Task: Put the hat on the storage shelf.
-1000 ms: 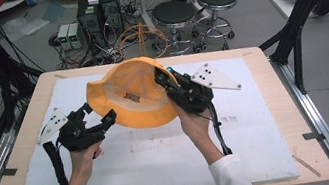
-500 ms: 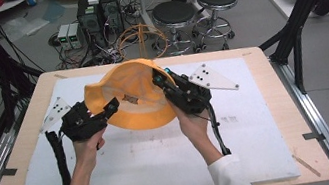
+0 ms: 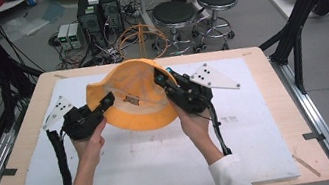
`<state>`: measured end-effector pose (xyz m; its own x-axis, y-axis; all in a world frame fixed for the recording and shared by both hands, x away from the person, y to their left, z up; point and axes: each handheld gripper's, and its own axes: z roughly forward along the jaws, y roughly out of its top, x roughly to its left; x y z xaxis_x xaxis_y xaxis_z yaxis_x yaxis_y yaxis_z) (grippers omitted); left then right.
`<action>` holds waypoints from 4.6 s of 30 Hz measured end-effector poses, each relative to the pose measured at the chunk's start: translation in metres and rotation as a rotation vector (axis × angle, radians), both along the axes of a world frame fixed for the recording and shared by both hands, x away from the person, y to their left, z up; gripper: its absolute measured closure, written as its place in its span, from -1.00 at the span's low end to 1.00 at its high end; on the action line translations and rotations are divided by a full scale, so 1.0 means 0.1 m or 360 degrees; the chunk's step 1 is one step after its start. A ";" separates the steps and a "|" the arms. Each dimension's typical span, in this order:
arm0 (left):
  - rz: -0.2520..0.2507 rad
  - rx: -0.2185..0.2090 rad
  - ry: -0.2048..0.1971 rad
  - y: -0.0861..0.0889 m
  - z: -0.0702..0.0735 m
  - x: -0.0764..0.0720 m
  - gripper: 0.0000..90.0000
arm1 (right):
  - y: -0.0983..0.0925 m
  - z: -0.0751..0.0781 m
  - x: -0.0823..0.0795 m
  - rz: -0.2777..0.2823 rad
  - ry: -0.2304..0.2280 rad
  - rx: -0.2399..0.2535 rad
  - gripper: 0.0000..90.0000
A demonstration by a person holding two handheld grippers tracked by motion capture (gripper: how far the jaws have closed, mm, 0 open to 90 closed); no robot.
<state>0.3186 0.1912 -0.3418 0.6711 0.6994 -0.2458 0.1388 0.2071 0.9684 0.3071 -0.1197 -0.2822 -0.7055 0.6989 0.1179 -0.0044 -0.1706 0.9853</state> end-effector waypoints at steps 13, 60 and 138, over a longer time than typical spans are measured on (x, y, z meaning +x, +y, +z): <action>0.0035 -0.0033 0.0036 0.02 0.02 0.01 0.94 | 0.00 -0.02 0.04 -0.0011 0.0044 -0.0012 0.80; 0.0109 -0.0071 0.0155 0.03 0.07 0.07 0.94 | -0.18 -0.19 0.05 0.0054 0.0091 -0.0096 -0.07; 0.0447 0.0097 -0.0182 0.08 0.47 0.23 0.94 | -1.46 -1.23 -0.58 -0.0885 0.0394 -0.0303 -0.75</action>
